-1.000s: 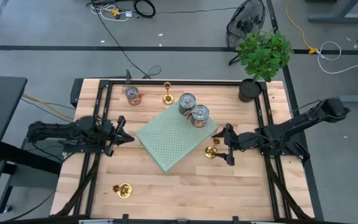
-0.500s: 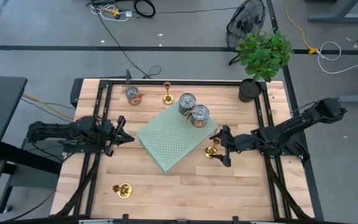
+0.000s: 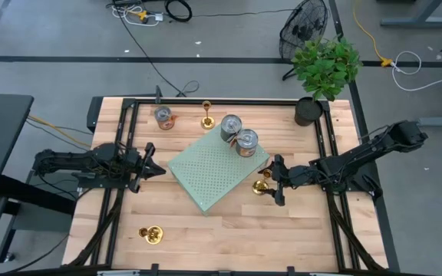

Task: Pick & Place candle stick holders
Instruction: Put the middle gold candle holder on the shelf

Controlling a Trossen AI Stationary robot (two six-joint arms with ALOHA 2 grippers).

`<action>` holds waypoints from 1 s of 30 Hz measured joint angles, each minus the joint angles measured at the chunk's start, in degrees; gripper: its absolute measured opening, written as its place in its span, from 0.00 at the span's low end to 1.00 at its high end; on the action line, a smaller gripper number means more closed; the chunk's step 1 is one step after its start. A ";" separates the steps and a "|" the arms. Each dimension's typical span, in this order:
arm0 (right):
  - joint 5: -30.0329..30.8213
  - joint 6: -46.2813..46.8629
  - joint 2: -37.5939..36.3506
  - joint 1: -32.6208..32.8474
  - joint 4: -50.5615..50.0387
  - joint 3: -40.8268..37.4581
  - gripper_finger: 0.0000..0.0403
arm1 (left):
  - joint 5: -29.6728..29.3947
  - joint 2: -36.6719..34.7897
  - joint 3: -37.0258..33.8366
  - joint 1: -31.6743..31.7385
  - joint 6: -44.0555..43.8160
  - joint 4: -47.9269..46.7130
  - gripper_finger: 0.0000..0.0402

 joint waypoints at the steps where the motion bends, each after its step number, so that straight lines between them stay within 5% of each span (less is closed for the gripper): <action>1: 0.00 0.00 0.00 0.00 0.00 0.00 0.78 | 0.00 0.00 -0.01 -0.01 0.01 0.00 0.06; 30: -0.07 -0.01 -0.02 0.00 -0.07 0.01 0.48 | 0.00 0.01 -0.01 0.00 0.01 0.00 0.06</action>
